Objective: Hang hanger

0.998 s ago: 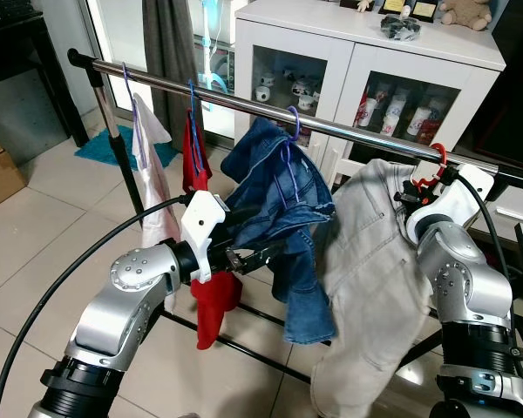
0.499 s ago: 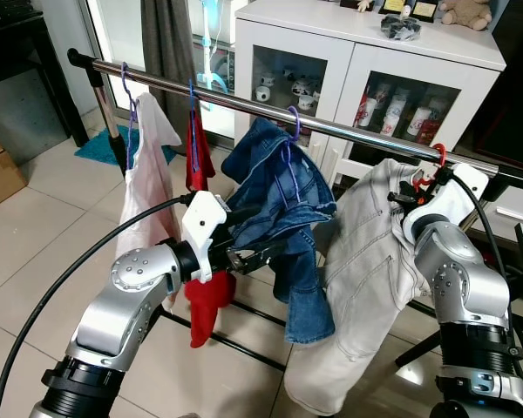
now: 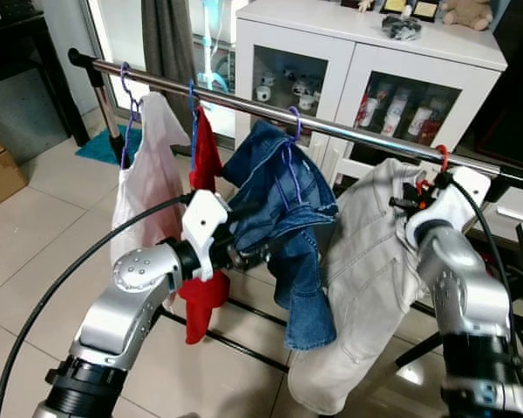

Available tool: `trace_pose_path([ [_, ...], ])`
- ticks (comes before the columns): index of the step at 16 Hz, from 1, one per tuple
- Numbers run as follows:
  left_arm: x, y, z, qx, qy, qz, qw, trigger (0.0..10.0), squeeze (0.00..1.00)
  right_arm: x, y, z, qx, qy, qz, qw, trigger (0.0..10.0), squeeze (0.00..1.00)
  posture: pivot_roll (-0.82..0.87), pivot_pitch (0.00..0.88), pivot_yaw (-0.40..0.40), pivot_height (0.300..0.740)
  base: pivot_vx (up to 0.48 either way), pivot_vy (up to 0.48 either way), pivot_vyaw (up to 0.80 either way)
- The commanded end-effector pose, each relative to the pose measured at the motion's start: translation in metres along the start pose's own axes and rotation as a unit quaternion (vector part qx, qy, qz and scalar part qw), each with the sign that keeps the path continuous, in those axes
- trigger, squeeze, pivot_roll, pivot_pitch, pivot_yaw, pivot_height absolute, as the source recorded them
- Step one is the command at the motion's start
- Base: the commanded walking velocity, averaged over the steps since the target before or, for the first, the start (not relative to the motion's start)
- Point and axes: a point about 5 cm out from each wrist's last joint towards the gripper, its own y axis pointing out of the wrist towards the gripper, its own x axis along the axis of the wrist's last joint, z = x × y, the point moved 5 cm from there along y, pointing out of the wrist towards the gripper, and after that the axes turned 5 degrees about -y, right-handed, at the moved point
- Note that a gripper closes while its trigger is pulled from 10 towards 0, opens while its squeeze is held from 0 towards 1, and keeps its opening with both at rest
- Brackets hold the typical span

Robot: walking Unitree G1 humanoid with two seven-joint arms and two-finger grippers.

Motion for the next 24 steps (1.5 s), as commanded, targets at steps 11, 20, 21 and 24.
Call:
trace_pose_path([
  [11, -0.009, -0.015, 0.031, 0.146, 0.0, 0.004, 0.989, 10.0, 0.0, -0.014, -0.048, 0.01, 0.052, -0.031, -0.064, 0.996, 0.0, 0.0, -0.08, 0.0, -0.033, 0.74, 0.0, 0.0, 0.0],
  [20, -0.001, -0.014, 0.04, 0.175, 0.008, -0.007, 0.984, 10.0, 0.0, 0.032, -0.034, 0.039, 0.094, -0.094, -0.213, 0.968, 0.0, 0.0, -0.07, 0.0, -0.022, 0.74, 0.0, 0.0, 0.0],
  [21, -0.001, -0.015, 0.04, 0.178, 0.007, -0.007, 0.984, 10.0, 0.0, 0.033, -0.037, 0.039, 0.09, -0.107, -0.227, 0.964, 0.0, 0.0, -0.07, 0.0, -0.021, 0.74, 0.0, 0.0, 0.0],
  [24, -0.002, -0.017, 0.041, 0.183, 0.008, -0.007, 0.983, 10.0, 0.0, 0.035, -0.044, 0.031, 0.066, -0.119, -0.268, 0.954, 0.0, 0.0, -0.07, 0.0, -0.019, 0.74, 0.0, 0.0, 0.0],
])
